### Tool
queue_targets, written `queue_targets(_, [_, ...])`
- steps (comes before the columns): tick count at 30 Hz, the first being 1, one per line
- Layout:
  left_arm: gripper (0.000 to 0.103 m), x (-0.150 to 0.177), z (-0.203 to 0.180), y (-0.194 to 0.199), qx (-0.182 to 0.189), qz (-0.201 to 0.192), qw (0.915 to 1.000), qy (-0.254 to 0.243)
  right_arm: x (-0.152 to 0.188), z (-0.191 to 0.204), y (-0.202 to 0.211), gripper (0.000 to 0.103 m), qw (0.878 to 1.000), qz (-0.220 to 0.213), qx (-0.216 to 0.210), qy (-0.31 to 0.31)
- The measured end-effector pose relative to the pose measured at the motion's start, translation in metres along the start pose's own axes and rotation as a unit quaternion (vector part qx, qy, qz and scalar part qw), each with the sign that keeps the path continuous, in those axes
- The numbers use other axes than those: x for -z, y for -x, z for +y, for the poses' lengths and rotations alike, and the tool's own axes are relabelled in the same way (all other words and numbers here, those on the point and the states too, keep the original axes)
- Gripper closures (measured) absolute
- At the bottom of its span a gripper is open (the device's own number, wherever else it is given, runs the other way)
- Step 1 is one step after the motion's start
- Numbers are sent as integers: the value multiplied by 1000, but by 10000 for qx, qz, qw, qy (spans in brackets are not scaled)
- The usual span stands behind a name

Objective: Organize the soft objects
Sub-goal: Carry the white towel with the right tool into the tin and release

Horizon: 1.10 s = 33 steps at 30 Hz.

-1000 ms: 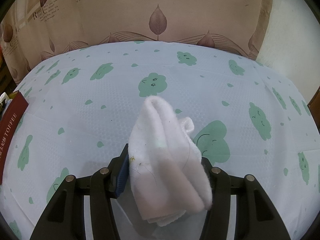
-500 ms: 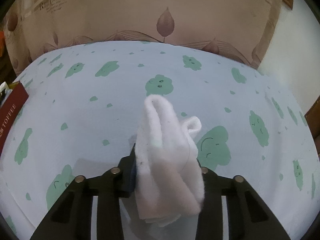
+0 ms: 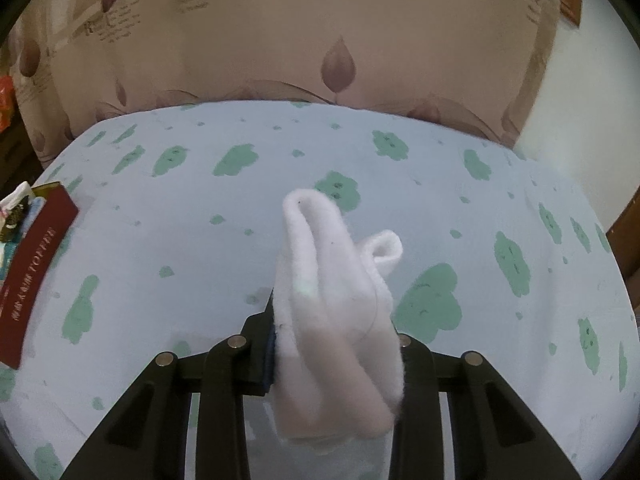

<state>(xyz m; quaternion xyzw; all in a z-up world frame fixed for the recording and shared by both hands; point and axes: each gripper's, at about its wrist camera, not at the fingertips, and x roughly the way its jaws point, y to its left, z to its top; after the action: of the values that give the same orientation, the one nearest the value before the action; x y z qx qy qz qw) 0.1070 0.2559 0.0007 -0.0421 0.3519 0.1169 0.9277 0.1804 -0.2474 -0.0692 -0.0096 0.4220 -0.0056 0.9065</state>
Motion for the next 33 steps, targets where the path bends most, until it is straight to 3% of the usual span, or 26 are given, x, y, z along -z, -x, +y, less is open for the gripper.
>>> queue_targets(10, [42,0,8,-4,-126,52,9998,111,-29,90,29,73,9949,-82,-795,616])
queue_targets(20, [42,-1,13,-4,-272,16,9995,151,-47,212,49,73,9738,50,-1772,1423])
queue_targets(33, [42,-3,25,-4,-299,34,9988,384,-49,322,48,73,9489,237,-2232,2217])
